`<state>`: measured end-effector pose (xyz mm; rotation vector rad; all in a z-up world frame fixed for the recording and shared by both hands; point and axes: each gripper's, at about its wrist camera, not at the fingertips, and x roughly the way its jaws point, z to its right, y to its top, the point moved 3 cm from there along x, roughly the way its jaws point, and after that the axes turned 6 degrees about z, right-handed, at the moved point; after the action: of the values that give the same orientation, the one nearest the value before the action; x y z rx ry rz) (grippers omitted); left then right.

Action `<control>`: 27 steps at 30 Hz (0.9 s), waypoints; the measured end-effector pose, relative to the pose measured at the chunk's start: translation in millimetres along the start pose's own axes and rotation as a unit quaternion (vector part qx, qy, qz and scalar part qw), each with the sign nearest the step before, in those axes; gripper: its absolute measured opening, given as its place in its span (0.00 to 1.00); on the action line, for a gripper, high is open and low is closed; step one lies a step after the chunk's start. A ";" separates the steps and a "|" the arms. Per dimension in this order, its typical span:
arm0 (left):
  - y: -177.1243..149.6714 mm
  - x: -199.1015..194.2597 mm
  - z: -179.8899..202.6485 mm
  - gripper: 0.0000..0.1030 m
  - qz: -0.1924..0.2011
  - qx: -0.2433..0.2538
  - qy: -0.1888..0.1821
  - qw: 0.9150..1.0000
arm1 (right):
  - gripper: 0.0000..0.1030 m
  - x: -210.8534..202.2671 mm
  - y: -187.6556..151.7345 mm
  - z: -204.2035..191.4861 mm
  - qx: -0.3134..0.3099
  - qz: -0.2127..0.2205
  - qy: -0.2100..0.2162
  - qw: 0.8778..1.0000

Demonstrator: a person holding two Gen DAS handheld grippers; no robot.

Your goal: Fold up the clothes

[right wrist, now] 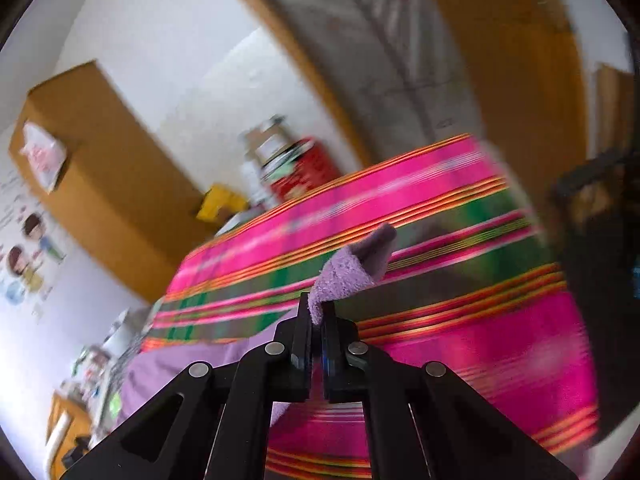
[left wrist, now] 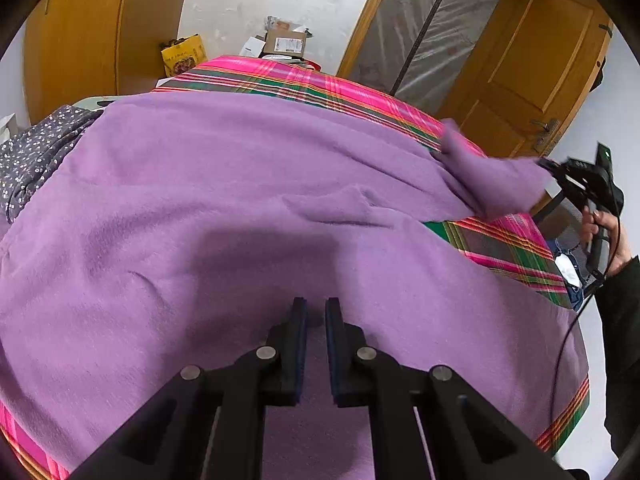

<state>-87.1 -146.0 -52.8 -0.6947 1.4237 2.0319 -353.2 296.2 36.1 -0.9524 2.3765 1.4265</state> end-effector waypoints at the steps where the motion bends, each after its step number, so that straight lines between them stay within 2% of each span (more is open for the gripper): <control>1: -0.2 0.2 1.2 0.09 -0.001 0.001 -0.001 1.000 | 0.03 -8.8 6.6 16.0 0.005 0.008 -0.013 1.000; 6: -0.3 2.4 7.4 0.09 -0.004 0.006 -0.004 1.000 | 0.03 -33.1 14.5 73.3 0.014 0.021 -0.079 0.997; 12: 0.1 4.5 14.1 0.09 -0.008 0.013 -0.006 1.000 | 0.03 -33.3 0.7 121.1 0.026 -0.002 -0.123 0.992; 16: 0.2 5.0 18.6 0.09 -0.011 0.018 -0.006 1.000 | 0.03 -32.6 2.2 131.5 0.033 -0.004 -0.118 0.992; 21: 1.3 6.5 22.0 0.09 -0.011 0.019 -0.004 1.000 | 0.03 -43.4 18.2 115.6 0.028 0.033 -0.079 0.996; 24: 1.9 8.7 24.7 0.09 -0.011 0.020 -0.005 1.000 | 0.03 -38.0 11.8 129.3 0.040 0.011 -0.102 0.994; 27: 2.3 9.4 28.0 0.09 -0.012 0.024 -0.007 1.000 | 0.08 -22.0 -11.5 159.9 0.074 -0.047 -0.127 0.988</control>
<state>-98.2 -118.7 -49.2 -0.6717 1.4447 1.9743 -352.0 437.4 -42.9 -0.7817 2.1859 1.2365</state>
